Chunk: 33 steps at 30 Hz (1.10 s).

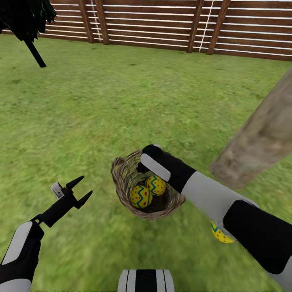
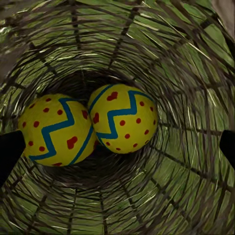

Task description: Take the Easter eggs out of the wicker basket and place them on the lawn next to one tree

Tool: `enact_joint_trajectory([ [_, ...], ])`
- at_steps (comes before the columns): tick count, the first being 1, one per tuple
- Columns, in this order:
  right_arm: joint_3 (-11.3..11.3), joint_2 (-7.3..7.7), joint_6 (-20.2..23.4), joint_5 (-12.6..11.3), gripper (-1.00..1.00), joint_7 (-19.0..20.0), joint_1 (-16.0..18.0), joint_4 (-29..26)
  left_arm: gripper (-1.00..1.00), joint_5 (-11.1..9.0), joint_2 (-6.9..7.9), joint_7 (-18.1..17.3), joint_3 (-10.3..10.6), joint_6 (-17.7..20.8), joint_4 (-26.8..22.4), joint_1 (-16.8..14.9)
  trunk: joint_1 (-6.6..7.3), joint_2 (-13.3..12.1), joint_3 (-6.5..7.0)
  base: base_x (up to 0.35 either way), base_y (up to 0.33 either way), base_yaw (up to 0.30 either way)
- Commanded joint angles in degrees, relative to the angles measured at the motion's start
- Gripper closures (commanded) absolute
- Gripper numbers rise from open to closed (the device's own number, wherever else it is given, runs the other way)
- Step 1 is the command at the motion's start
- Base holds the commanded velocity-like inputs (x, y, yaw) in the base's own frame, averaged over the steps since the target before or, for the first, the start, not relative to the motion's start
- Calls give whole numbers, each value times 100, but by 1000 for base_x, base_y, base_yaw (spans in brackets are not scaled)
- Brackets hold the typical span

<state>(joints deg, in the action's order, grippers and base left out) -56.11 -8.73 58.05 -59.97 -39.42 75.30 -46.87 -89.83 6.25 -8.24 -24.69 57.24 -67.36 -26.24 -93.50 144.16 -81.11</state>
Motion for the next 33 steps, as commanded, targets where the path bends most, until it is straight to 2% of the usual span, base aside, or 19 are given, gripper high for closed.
enact_joint_trajectory([
  [1, -278, 5, 3, -41, -100, 294, 127, 71, -100, 53, -1, -55, -9, 24, 3, -4, -1, 3, -27, 0, 0, 0],
  [2, -484, 9, -3, -32, -100, 641, 241, 168, -100, 53, -1, -55, -9, 24, 4, -4, -4, 5, -49, 0, 0, 0],
  [3, -693, 8, -17, -17, -100, 1210, 394, 432, -100, 53, -5, -55, -9, 21, 4, -4, -6, 6, -71, 0, 0, 0],
  [5, -855, 1, -38, 61, -100, 1833, 505, 753, -100, 53, -7, -55, -9, 20, 4, -4, -11, 9, -115, 0, 0, 0],
  [8, -1374, -18, -78, 767, -100, 2905, 569, 1064, -100, 55, -7, -55, -6, 22, 4, -4, -19, 13, -182, 0, 0, 0],
  [9, -1526, -25, -92, 1176, -100, 3544, 577, 1179, -100, 58, -6, -55, -8, 22, 4, -4, -22, 14, -204, 0, 0, 0],
  [12, -1599, -30, -102, 1740, -100, 4298, 581, 1543, -100, 61, -9, -55, -9, 17, 4, -4, -30, 18, -270, 0, 0, 0],
  [13, -1615, -31, -114, 1993, -100, 4498, 582, 1708, -100, 62, -7, -55, -9, 16, 6, -4, -32, 19, -293, 0, 0, 0],
  [15, -1627, -26, -164, 2357, -100, 4669, 582, 1857, -100, 64, -5, -55, -9, 16, 4, -4, -37, 22, -337, 0, 0, 0],
  [19, -1649, -20, -237, 2572, -100, 4728, 582, 1833, -100, 70, -1, -55, -9, 20, 11, -4, -48, 27, -426, 0, 0, 0],
  [21, -1655, -13, -496, 2894, -100, 4733, 582, 1837, -100, 71, -1, -55, -9, 22, 10, -4, -53, 30, -470, 0, 0, 0],
  [22, -1654, -14, -660, 3165, -100, 4737, 582, 1847, -100, 71, -1, -55, -9, 23, 12, -4, -55, 31, -492, 0, 0, 0],
  [25, -1650, -21, -801, 3548, -100, 4741, 582, 1825, -100, 71, -1, -55, -9, 24, 12, -4, -63, 35, -559, 0, 0, 0],
  [27, -1649, -22, -836, 3618, -100, 4742, 582, 1811, -100, 71, -1, -55, -9, 23, 13, -4, -68, 38, -603, 0, 0, 0],
  [33, -1654, -19, -1008, 3666, -100, 4749, 582, 1670, -100, 63, -1, -55, -13, 23, 117, -4, -68, 38, -603, 0, 0, 0],
])
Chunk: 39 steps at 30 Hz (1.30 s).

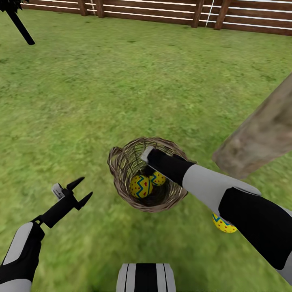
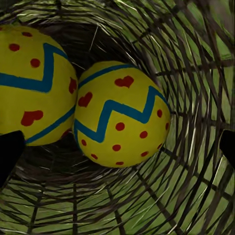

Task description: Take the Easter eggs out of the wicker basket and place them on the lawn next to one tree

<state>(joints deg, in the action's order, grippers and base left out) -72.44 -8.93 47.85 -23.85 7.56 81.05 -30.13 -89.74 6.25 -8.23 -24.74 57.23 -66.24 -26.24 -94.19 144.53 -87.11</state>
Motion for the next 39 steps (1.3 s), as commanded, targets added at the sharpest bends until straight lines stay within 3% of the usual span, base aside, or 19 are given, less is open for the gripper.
enact_joint_trajectory([
  [1, -22, 3, -27, 55, -100, 81, 5, -43, -100, 51, -1, -55, -11, 25, 42, -4, 1, 1, -3, 0, 0, 0],
  [5, -32, 23, -318, 161, -100, 878, 7, -97, -100, 45, -1, -55, -14, 25, 111, -4, 1, 1, -3, 0, 0, 0],
  [7, -33, 34, -508, 526, -100, 1245, 5, -101, -100, 46, -1, -55, -14, 25, 118, -4, 1, 1, -3, 0, 0, 0],
  [11, -34, 40, -820, 934, -100, 1926, -1, -100, -100, 52, 5, -55, -14, 24, 119, -4, -7, 6, -70, 0, 0, 0],
  [17, -32, 36, -1113, 997, -100, 2037, -2, -112, -100, 55, 8, -55, -14, 22, 120, -4, -22, 14, -203, 0, 0, 0],
  [22, -33, 22, -1120, 1005, -100, 2039, -2, -118, -100, 59, 8, -55, -14, 25, 134, -4, -22, 14, -203, 0, 0, 0],
  [39, -7, 18, -1124, 1005, -100, 1986, -2, -125, -100, 69, 8, -55, -14, 17, 142, -4, -66, 36, -580, 0, 0, 0],
])
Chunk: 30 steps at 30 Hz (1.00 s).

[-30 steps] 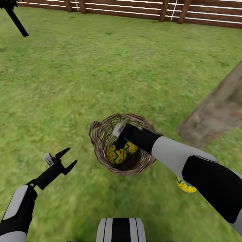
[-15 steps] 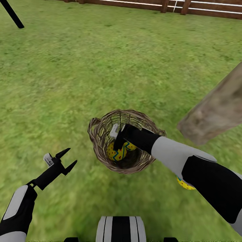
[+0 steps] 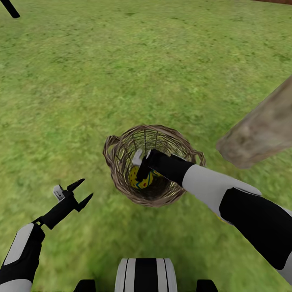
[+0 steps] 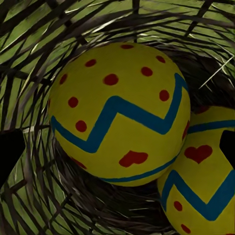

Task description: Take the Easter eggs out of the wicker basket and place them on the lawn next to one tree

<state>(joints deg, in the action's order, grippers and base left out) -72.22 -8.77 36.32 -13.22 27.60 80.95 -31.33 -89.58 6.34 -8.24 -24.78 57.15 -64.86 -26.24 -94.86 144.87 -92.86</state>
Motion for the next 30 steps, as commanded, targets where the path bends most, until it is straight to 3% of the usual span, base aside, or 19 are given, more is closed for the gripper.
enact_joint_trajectory([
  [1, -63, 6, -5, -24, -100, -51, 42, -12, -100, 60, 32, -62, -7, 22, 27, 30, 1, 2, -3, 0, 0, 0],
  [4, -159, 1, -29, 16, -100, -35, 70, -18, -100, 64, 113, -60, 7, 16, 1, 126, 1, 2, -3, 0, 0, 0],
  [11, -136, -11, -168, 240, -100, -52, 70, -57, -100, 29, 332, -71, 49, 16, -1, 198, 1, 2, -3, 0, 0, 0],
  [22, -135, -3, -332, 589, -100, -23, 70, -289, -100, 29, 333, -73, 52, 15, 10, 199, -9, 7, -92, 0, 0, 0],
  [23, -135, -3, -330, 882, -100, -27, 70, -499, -100, 29, 333, -73, 52, 15, 11, 199, -12, 9, -114, 0, 0, 0],
  [30, -165, 31, -327, 882, -100, -44, 70, -548, -100, 25, 333, -73, 49, 7, 56, 199, -17, 11, -158, 0, 0, 0],
])
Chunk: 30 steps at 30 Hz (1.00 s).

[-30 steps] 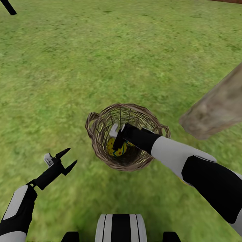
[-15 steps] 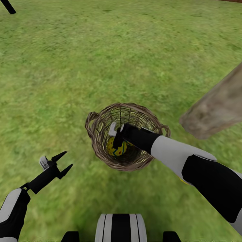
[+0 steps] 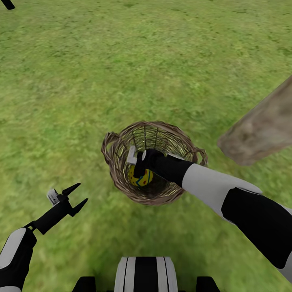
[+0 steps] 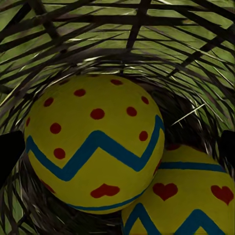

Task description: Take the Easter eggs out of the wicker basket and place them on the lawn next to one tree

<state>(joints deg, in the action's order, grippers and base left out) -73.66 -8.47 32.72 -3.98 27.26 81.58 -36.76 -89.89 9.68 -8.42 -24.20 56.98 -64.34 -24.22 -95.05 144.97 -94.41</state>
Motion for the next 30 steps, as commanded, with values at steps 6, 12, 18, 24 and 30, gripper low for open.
enact_joint_trajectory([
  [6, -51, 39, 41, -67, -100, -16, -11, 27, -100, 18, -34, -88, -25, 26, 23, 30, 1, 1, -3, 0, 0, 0],
  [12, -17, 204, 60, -14, -100, -25, -109, 222, -100, -100, -9, -138, -25, 0, 29, 129, 1, 1, -3, 91, -37, 0],
  [18, -36, 229, 59, 13, -100, -24, -304, 368, -100, -291, 19, -151, -15, -20, 50, 137, 1, 1, -3, 93, -55, 0],
  [24, -57, 200, 59, 54, -100, -3, -499, 325, -100, -484, 6, -151, -15, -19, 55, 137, 1, 1, -3, 39, -24, 0],
  [30, -60, 197, 59, 53, -100, -7, -521, 303, -100, -1118, 4, -151, -14, -20, 53, 140, 1, 1, -3, 159, -1, 0],
])
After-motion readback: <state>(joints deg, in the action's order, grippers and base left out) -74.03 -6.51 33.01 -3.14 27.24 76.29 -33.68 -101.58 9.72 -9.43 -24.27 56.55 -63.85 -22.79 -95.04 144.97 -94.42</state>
